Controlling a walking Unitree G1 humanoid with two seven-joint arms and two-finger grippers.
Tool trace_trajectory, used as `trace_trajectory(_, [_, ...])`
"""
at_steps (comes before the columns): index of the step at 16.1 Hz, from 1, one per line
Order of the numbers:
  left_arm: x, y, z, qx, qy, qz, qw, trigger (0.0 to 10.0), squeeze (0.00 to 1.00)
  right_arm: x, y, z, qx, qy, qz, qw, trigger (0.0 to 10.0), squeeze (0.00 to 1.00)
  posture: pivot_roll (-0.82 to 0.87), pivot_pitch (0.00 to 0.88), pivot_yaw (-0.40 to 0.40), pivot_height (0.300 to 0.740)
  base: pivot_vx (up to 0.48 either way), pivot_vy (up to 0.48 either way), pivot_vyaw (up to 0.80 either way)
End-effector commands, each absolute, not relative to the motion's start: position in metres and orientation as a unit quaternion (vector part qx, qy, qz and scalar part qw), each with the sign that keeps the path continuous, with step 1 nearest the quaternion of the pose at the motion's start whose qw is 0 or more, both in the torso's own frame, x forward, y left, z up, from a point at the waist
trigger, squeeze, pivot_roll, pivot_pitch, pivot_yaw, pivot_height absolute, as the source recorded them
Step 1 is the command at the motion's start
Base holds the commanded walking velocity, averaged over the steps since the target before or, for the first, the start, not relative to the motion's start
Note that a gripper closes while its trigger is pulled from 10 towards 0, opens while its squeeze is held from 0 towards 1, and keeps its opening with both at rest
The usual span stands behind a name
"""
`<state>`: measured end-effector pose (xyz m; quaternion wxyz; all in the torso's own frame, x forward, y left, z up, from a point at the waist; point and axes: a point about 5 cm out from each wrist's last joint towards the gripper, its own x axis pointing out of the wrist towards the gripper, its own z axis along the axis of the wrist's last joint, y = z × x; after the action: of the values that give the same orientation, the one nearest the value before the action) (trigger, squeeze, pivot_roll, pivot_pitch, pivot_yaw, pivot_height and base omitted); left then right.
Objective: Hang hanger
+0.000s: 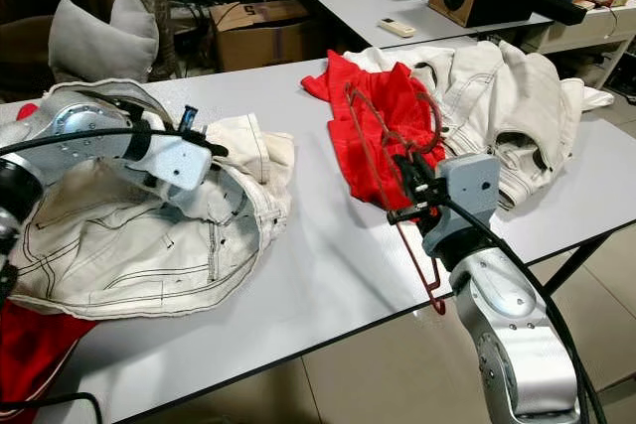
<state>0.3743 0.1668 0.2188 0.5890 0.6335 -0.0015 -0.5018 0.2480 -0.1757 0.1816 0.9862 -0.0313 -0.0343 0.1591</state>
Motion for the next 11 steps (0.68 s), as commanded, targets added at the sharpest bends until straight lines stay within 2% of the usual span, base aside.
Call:
trace_trajectory(1, [0.381,0.162,0.229,0.592,-0.006,-0.486,0.643,0.0,0.0,0.239,-0.167,0.192,-0.022,-0.053,0.227,0.972,10.0,0.0,-0.12,0.0,0.032,0.74,0.0,0.0,0.0])
trace_trajectory(2, [0.386,0.155,0.237,0.562,-0.011,-0.475,0.678,0.0,0.0,0.233,-0.164,0.195,-0.021,-0.057,0.267,0.962,10.0,0.0,-0.12,0.0,0.035,0.74,0.0,0.0,0.0])
trace_trajectory(4, [0.394,0.144,0.253,0.516,-0.022,-0.453,0.726,0.0,0.0,0.224,-0.16,0.2,0.0,-0.052,0.326,0.944,10.0,0.0,-0.12,0.0,0.041,0.74,0.0,0.0,0.0])
trace_trajectory(7, [0.409,0.146,0.285,0.459,-0.046,-0.352,0.814,0.0,0.0,0.206,-0.158,0.203,0.018,-0.023,0.412,0.911,10.0,0.0,-0.12,0.0,0.053,0.74,0.0,0.0,0.0])
trace_trajectory(10, [0.414,0.15,0.301,0.417,-0.06,-0.306,0.854,0.0,0.0,0.198,-0.158,0.201,0.023,-0.004,0.445,0.895,10.0,0.0,-0.12,0.0,0.057,0.74,0.0,0.0,0.0])
trace_trajectory(11, [0.414,0.148,0.307,0.409,-0.063,-0.307,0.857,0.0,0.0,0.197,-0.157,0.198,0.02,0.013,0.458,0.889,10.0,0.0,-0.12,0.0,0.059,0.74,0.0,0.0,0.0])
